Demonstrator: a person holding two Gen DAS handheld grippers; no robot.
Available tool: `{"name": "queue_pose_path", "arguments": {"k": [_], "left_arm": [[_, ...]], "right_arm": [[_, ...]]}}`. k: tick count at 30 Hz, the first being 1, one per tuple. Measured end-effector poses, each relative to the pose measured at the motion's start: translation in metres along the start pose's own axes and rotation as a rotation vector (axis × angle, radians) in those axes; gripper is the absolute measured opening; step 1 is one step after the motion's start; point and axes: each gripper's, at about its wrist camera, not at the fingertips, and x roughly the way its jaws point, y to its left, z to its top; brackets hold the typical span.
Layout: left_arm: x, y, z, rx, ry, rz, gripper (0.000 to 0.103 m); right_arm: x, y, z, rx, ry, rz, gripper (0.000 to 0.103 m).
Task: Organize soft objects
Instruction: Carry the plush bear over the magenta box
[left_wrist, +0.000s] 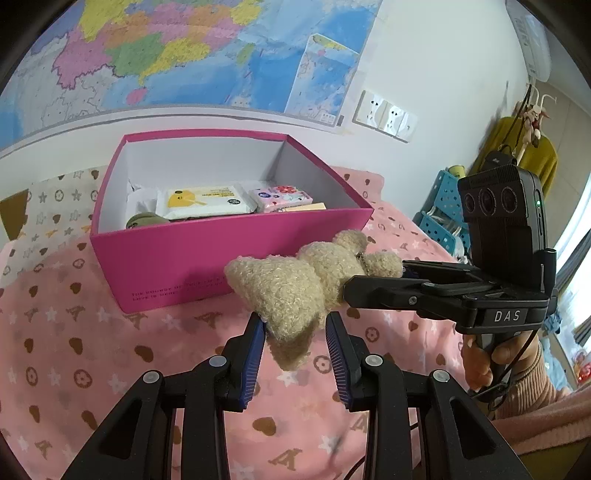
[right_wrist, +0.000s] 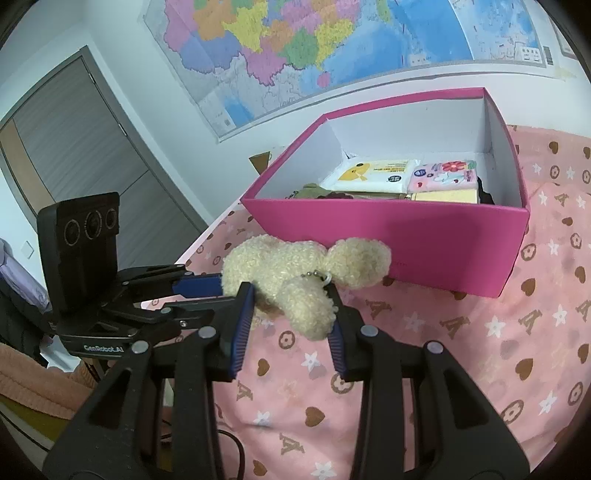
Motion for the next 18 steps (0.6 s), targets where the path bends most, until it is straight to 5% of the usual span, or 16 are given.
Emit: {"name": "queue_pose_path", "arguments": {"k": [18], "left_arm": [[-0.004, -0.004, 0.01, 0.027, -0.029, 0.013, 0.033]], "right_arm": [[-0.006, 0.002, 0.008, -0.023, -0.031, -0.005, 0.04]]}}
